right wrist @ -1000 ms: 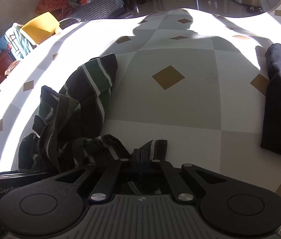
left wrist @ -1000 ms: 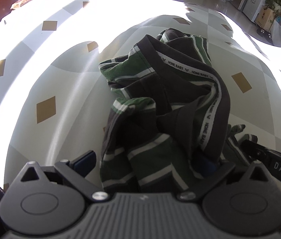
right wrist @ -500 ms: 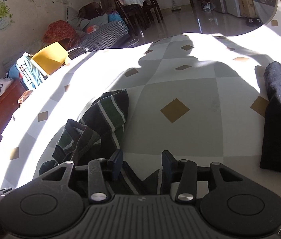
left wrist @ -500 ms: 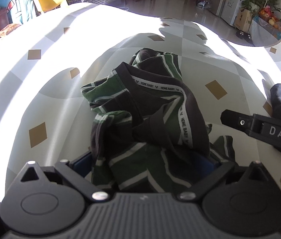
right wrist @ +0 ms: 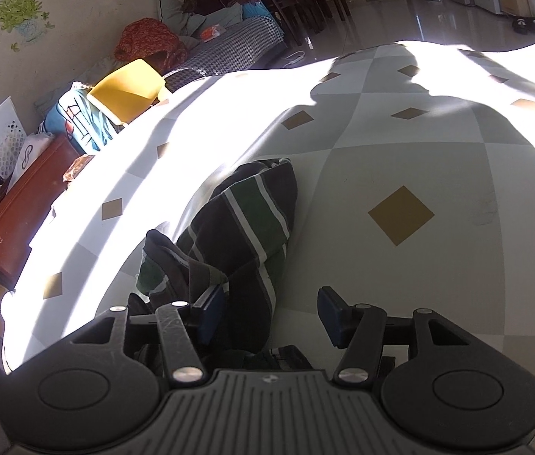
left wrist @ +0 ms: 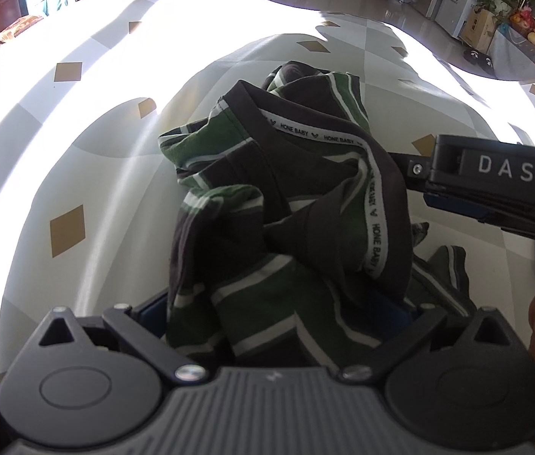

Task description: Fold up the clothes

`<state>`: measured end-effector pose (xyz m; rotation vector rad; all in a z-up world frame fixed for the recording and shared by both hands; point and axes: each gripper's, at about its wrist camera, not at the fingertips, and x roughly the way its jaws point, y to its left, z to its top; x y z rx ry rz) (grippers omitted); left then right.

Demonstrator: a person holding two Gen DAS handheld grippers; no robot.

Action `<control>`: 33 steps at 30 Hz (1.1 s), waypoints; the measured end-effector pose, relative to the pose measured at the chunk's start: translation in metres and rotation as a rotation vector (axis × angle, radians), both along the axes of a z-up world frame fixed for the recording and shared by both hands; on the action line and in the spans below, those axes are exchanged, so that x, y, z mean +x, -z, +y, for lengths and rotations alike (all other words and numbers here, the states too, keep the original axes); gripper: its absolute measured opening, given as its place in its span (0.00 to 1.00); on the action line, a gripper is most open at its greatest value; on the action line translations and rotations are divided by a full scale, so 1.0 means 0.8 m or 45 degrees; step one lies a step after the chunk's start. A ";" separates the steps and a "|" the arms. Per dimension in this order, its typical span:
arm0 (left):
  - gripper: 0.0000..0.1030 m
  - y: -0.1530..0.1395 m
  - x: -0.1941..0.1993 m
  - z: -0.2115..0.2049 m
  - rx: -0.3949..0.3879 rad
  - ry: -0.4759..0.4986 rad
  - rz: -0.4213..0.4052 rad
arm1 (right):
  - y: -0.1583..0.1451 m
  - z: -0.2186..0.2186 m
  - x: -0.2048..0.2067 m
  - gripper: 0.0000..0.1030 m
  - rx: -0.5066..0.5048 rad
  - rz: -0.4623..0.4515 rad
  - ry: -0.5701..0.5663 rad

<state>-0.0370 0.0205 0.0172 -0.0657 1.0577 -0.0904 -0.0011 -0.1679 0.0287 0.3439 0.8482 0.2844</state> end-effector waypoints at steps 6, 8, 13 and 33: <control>1.00 0.007 0.004 0.003 -0.006 -0.014 0.019 | 0.022 0.015 0.003 0.48 -0.060 0.017 -0.037; 0.99 0.007 0.005 0.003 -0.004 -0.010 0.013 | 0.023 0.021 0.001 0.25 -0.109 0.012 -0.065; 0.89 0.005 0.003 -0.003 0.006 0.031 -0.017 | 0.024 0.025 -0.005 0.10 -0.169 0.011 -0.065; 0.79 -0.001 -0.013 -0.010 0.028 0.095 -0.013 | 0.012 -0.026 -0.027 0.00 -0.345 0.115 0.229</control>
